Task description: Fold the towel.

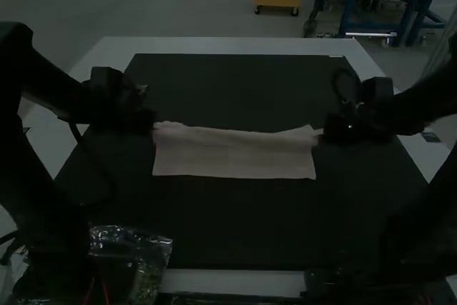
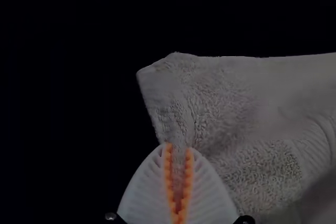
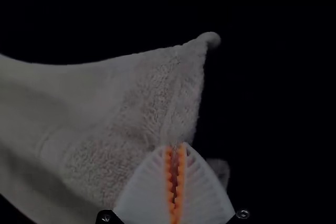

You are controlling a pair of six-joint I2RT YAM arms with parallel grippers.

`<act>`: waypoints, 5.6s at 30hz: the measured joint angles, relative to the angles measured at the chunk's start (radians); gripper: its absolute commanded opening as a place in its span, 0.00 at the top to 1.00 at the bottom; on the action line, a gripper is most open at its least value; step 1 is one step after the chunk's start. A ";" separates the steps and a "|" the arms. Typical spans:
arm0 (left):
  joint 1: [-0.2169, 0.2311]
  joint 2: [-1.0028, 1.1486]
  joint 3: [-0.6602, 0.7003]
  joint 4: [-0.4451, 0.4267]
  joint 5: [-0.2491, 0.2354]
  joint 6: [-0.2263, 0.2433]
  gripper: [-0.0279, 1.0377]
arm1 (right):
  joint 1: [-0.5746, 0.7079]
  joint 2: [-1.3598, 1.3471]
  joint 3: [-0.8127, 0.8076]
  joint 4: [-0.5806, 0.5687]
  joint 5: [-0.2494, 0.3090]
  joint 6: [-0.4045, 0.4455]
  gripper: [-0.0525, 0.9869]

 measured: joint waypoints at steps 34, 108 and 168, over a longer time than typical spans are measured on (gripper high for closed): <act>0.001 -0.273 -0.224 -0.154 -0.056 0.167 0.05 | -0.048 -0.037 -0.191 -0.044 -0.007 -0.081 0.07; 0.080 -0.312 -0.250 0.193 -0.065 0.002 0.06 | 0.397 0.016 0.037 0.005 -0.054 0.151 0.97; 0.080 -0.312 -0.270 0.279 -0.064 -0.058 0.06 | 0.729 0.145 0.358 0.299 -0.130 0.425 0.97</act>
